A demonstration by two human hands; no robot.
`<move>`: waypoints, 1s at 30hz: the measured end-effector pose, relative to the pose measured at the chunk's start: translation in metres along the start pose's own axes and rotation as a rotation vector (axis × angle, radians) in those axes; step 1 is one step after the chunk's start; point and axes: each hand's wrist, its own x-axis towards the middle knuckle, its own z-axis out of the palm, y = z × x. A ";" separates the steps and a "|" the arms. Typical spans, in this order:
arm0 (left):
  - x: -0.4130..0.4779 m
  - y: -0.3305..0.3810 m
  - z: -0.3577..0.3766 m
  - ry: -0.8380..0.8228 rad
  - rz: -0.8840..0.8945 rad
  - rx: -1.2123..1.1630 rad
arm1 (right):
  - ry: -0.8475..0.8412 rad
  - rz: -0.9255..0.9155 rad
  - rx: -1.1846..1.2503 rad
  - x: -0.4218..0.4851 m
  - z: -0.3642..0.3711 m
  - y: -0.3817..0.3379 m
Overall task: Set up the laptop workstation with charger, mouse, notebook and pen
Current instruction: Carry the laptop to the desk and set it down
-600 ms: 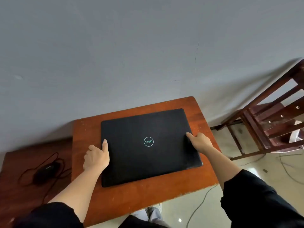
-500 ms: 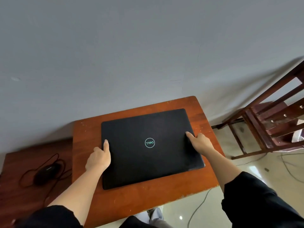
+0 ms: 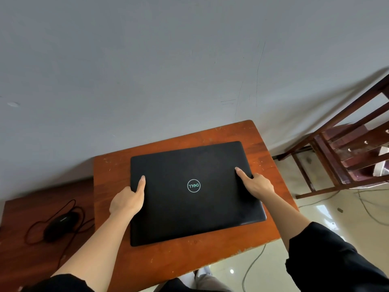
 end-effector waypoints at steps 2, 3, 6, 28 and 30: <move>0.001 -0.003 -0.002 -0.014 0.016 -0.043 | 0.005 -0.006 0.006 -0.003 0.000 0.002; 0.003 -0.005 -0.002 -0.023 0.028 -0.064 | 0.002 -0.008 0.008 -0.004 -0.001 0.002; 0.004 -0.009 -0.007 -0.054 0.025 -0.127 | -0.043 0.013 0.072 -0.008 -0.009 0.000; 0.036 -0.041 -0.029 -0.369 0.030 -0.593 | -0.338 0.091 0.635 -0.034 -0.009 0.043; 0.033 -0.041 -0.028 -0.376 0.041 -0.594 | -0.319 0.088 0.675 -0.040 -0.005 0.051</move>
